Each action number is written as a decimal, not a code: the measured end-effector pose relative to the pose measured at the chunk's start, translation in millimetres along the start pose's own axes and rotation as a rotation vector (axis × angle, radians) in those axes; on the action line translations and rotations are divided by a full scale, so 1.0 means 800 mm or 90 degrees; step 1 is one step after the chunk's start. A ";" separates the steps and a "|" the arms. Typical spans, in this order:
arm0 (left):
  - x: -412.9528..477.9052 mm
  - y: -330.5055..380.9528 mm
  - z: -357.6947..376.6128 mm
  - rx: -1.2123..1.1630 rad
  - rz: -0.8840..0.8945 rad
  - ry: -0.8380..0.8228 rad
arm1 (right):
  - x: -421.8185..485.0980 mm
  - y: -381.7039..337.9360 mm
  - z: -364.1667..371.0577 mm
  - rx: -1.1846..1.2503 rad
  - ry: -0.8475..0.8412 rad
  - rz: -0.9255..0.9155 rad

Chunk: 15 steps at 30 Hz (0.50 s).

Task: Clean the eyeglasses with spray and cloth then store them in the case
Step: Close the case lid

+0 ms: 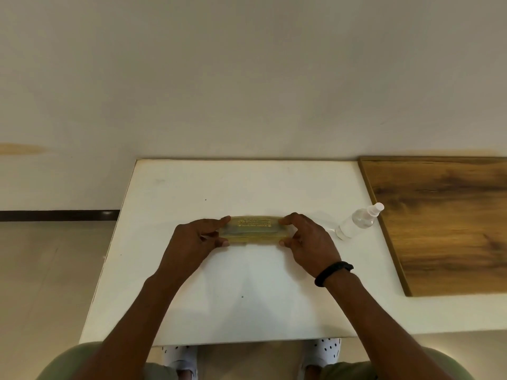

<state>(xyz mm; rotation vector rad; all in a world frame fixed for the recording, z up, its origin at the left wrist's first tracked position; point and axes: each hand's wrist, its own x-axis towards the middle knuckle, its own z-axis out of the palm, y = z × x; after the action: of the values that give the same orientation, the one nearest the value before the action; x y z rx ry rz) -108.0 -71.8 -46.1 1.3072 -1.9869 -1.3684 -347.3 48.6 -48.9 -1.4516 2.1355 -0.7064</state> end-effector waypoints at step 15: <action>-0.007 -0.025 0.020 0.172 0.145 0.068 | -0.014 -0.006 0.010 0.026 0.083 -0.002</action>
<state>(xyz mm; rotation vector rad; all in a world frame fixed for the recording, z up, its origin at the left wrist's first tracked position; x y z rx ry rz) -107.7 -60.3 -70.0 1.1890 -2.2240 -0.9329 -335.4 56.4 -51.0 -1.4232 2.2018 -0.8635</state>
